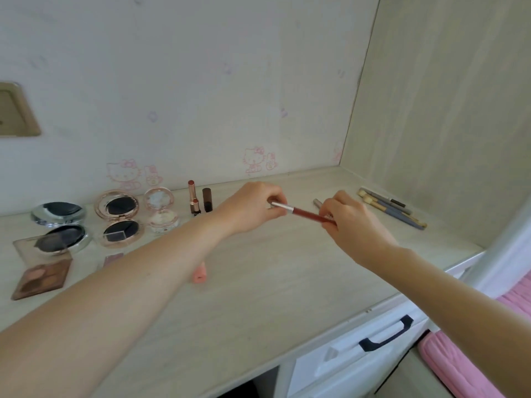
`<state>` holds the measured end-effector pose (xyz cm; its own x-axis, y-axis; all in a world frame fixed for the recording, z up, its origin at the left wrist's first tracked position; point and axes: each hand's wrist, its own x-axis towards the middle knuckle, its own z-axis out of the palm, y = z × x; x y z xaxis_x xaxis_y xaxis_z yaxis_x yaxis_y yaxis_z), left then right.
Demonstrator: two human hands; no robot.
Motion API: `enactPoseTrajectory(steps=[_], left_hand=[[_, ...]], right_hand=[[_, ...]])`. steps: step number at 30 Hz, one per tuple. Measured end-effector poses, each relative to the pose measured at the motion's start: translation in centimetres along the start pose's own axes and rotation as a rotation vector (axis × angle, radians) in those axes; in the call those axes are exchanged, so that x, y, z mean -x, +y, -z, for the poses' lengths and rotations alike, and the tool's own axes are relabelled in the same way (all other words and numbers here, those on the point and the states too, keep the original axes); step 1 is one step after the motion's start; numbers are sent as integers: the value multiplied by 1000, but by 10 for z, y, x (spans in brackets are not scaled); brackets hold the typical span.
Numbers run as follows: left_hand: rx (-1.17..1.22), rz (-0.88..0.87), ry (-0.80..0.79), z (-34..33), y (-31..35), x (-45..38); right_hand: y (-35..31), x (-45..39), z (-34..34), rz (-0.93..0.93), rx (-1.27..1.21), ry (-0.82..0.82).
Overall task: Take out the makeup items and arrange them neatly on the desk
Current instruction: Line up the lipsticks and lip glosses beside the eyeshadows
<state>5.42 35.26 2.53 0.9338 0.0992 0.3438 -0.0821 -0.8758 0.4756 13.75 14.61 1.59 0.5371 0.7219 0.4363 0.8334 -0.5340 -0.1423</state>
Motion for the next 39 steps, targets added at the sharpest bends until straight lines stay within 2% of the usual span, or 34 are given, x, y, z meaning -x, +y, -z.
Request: enactPoseTrajectory(steps=[6, 12, 16, 21, 27, 32, 35, 39], left_hand=[[371, 125, 178, 44, 5, 49], [861, 250, 359, 66, 3, 93], [977, 303, 419, 73, -2, 119], [834, 293, 478, 76, -7, 146], [717, 353, 607, 91, -24, 176], [304, 341, 548, 94, -46, 210], [53, 251, 536, 94, -55, 228], [-143, 115, 455, 90, -66, 250]], right_hand=[[-48, 3, -7, -56, -255, 78], [-115, 3, -13, -196, -707, 42], [-155, 3, -18, -215, -991, 3], [-193, 0, -28, -266, -1221, -25], [-226, 0, -45, -226, -1183, -53], [-235, -8, -53, -226, -1230, -42], [-242, -10, -59, -145, -1201, -149], [-252, -2, -75, -77, -1088, -238]])
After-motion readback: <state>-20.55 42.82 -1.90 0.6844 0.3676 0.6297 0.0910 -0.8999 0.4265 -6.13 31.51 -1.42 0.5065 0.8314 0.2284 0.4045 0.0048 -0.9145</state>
